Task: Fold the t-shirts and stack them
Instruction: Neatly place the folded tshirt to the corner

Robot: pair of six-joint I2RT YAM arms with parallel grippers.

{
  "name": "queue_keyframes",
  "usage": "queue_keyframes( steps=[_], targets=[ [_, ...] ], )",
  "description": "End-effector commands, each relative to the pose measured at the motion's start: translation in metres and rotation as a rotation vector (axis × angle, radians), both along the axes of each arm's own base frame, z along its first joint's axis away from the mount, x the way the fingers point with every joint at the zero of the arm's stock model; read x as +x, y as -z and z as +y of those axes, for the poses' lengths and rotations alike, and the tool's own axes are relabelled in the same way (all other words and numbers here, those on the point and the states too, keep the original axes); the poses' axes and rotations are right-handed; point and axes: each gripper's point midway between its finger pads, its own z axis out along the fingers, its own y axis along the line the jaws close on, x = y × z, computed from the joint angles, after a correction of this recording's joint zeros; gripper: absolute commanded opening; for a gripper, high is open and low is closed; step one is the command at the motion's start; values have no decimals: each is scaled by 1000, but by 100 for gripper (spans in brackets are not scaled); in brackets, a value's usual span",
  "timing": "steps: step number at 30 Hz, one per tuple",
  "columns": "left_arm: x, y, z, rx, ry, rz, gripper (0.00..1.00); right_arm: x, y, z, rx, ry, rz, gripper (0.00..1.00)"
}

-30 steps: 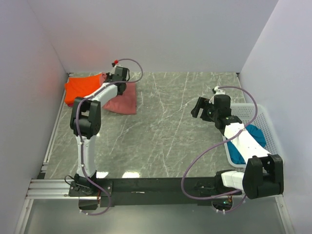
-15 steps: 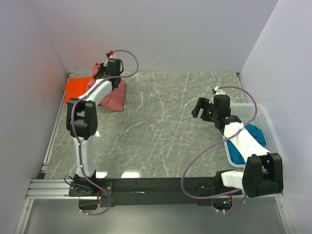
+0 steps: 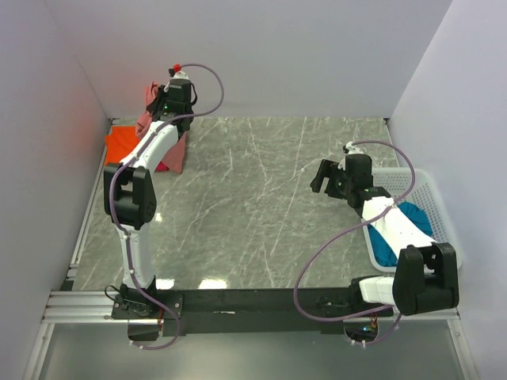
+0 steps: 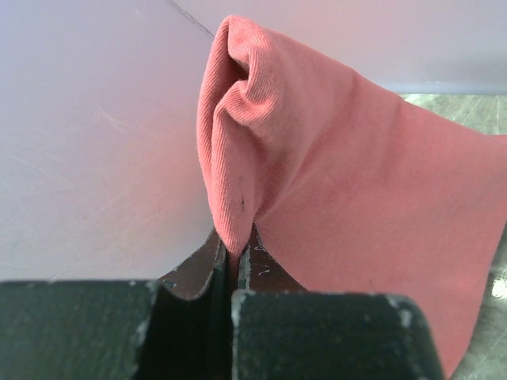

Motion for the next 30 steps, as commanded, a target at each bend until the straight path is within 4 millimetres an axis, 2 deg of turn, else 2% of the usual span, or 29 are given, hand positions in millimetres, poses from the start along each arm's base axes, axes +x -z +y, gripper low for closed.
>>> queue_keyframes(
  steps=[1,6,9,10,12,16,21,22,23,24,25,26,27,28,30],
  targets=[
    [-9,-87,4,-24,3,-188,1,10,-12,4,3,-22,-33,92],
    [-6,-96,10,-42,-12,-222,0,10,-12,4,1,-23,-32,92],
    [-4,-94,17,-57,-6,-226,1,10,-11,4,-2,-21,-26,92],
    [-4,-94,25,-60,-19,-230,1,10,-10,3,-4,-17,-25,92],
    [0,-85,32,-72,-18,-215,1,10,-10,3,-4,-15,-21,92],
    [5,-63,66,-94,-62,-207,0,11,-8,2,-7,-10,-14,92],
    [19,-36,100,-112,-74,-228,1,13,-9,2,-6,-3,-8,92],
    [18,-28,118,-140,-99,-222,1,12,-9,2,-5,-4,-5,92],
    [23,-11,124,-156,-111,-195,0,12,-8,1,-8,-2,2,92],
    [27,-13,128,-182,-121,-208,1,12,-8,1,-9,-1,5,92],
    [25,-5,137,-191,-141,-185,3,12,-9,1,-12,-1,5,92],
    [26,6,141,-193,-162,-173,45,11,-9,0,-17,4,9,92],
    [26,7,143,-197,-170,-177,83,11,-10,-2,-18,8,9,92],
    [25,9,147,-205,-186,-185,99,11,-11,-1,-19,8,10,92],
    [21,0,153,-209,-227,-228,99,10,-15,-2,-21,11,5,92]
  ],
)
